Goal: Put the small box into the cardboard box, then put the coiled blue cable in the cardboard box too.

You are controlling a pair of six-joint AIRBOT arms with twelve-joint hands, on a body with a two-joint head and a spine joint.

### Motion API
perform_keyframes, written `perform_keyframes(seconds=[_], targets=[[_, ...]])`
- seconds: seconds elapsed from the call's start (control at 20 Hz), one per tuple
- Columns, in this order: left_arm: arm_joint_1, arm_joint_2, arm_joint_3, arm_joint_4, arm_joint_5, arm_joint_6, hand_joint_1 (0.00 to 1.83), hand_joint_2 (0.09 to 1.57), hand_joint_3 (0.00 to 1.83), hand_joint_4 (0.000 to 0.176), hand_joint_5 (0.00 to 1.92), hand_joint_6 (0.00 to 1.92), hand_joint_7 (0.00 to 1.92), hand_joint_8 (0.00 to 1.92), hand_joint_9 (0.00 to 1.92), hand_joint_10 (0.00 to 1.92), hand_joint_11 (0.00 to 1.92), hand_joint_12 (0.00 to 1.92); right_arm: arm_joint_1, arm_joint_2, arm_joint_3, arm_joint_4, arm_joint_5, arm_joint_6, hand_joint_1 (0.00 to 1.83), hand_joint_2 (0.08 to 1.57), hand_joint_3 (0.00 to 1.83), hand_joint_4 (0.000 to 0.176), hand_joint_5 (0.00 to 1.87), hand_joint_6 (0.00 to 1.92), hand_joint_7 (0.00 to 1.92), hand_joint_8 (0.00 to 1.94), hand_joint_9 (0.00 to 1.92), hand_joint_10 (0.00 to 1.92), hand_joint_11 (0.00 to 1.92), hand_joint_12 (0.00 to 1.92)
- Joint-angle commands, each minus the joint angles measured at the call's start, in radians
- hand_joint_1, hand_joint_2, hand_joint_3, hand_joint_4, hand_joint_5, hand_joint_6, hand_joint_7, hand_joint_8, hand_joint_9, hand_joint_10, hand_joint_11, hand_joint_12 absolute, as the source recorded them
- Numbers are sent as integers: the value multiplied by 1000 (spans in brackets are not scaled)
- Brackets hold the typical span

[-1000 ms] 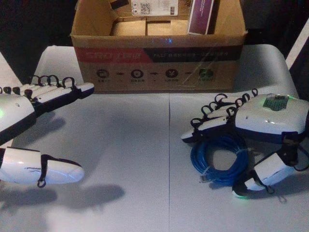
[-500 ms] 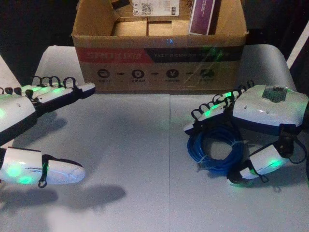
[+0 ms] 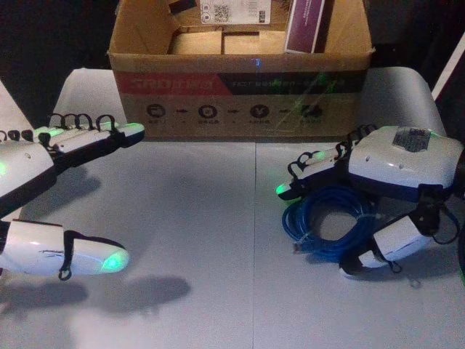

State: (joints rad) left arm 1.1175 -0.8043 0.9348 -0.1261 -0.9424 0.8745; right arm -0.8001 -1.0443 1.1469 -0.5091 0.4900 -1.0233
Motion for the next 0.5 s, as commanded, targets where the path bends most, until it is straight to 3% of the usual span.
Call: perform_keyframes(seconds=[0.0,0.15,0.3,0.4,0.45], targets=[[-1,-2,2,-7,-119,-4,522,877,2,176,101,1,95,1,83,2,0,289,-3,-2,-11,-6,0,9,1218,1234,0,0,857,962,696,1675,884,1702,994,1709],[0,-3,2,-7,-120,-5,519,873,0,176,98,0,97,0,88,1,0,318,1,20,-27,6,45,9,1214,1243,1,0,828,979,695,1686,852,1581,924,1601],[3,-3,3,-8,-124,-7,495,877,0,176,94,0,95,0,87,0,0,299,43,75,-63,13,106,9,1209,1252,0,0,801,1036,693,1700,834,1699,908,1684],[5,-3,3,-10,-125,-8,495,871,0,176,97,2,101,2,96,2,0,330,53,98,-78,20,150,9,1169,1235,3,0,775,1250,754,1483,848,1573,882,1561],[6,-4,4,-10,-126,-8,488,870,0,176,98,1,106,2,100,3,0,349,56,103,-82,23,160,9,1158,1245,4,0,740,1312,755,1472,844,1570,882,1555]])
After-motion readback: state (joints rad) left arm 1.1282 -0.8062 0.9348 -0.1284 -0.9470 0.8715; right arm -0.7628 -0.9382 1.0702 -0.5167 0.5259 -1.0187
